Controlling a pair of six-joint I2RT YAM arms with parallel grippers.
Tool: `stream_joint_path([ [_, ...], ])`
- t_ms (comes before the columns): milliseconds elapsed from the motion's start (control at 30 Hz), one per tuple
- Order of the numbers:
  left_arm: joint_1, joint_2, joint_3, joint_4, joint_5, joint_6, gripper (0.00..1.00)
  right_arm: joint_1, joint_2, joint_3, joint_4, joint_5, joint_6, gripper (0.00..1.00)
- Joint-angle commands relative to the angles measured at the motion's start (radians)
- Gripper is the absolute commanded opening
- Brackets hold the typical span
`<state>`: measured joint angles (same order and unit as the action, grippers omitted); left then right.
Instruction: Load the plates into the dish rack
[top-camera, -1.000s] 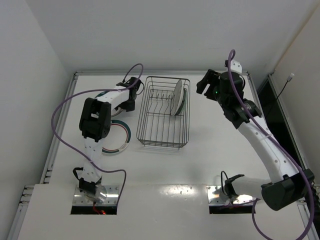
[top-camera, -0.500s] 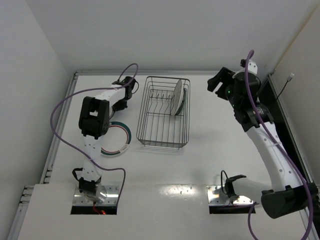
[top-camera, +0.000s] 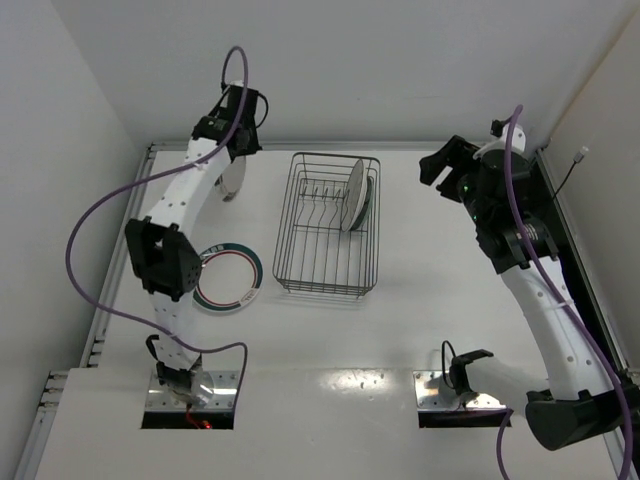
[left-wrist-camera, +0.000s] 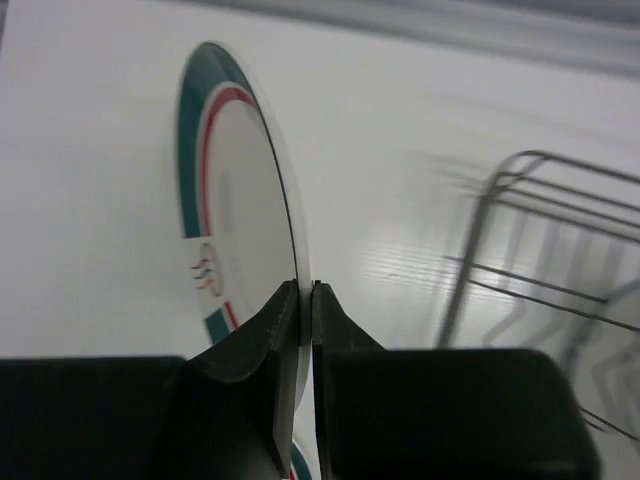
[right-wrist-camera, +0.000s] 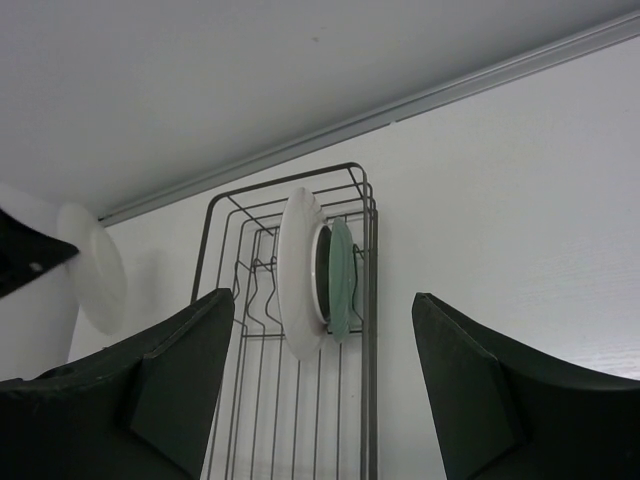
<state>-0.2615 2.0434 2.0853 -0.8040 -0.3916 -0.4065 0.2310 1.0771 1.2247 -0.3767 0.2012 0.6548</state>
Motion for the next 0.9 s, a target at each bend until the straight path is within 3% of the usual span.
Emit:
stream_joint_path([
  [0, -0.057, -0.190, 0.068, 0.066, 0.063, -0.008, 0.00, -0.002, -0.014, 0.013, 0.002, 0.007, 0.000, 0.69],
  [133, -0.068, -0.291, 0.068, 0.160, 0.232, -0.008, 0.00, -0.002, -0.023, 0.022, 0.002, 0.007, 0.000, 0.69],
  [267, -0.068, -0.357, -0.009, 0.270, 0.507, -0.041, 0.00, -0.002, -0.023, 0.022, -0.007, 0.007, 0.000, 0.69],
  [300, -0.068, -0.358, -0.036, 0.301, 0.657, -0.055, 0.00, -0.002, -0.023, 0.022, -0.007, 0.007, 0.000, 0.69],
  [400, -0.125, -0.359, -0.079, 0.364, 0.798, -0.077, 0.00, -0.002, -0.023, 0.022, -0.007, 0.007, 0.000, 0.69],
  [600, -0.205, -0.324, -0.099, 0.437, 0.921, -0.090, 0.00, -0.002, -0.014, 0.022, -0.007, 0.007, 0.009, 0.69],
  [867, -0.235, -0.324, -0.220, 0.548, 0.875, -0.167, 0.00, -0.002, -0.014, 0.013, -0.016, 0.007, 0.009, 0.69],
])
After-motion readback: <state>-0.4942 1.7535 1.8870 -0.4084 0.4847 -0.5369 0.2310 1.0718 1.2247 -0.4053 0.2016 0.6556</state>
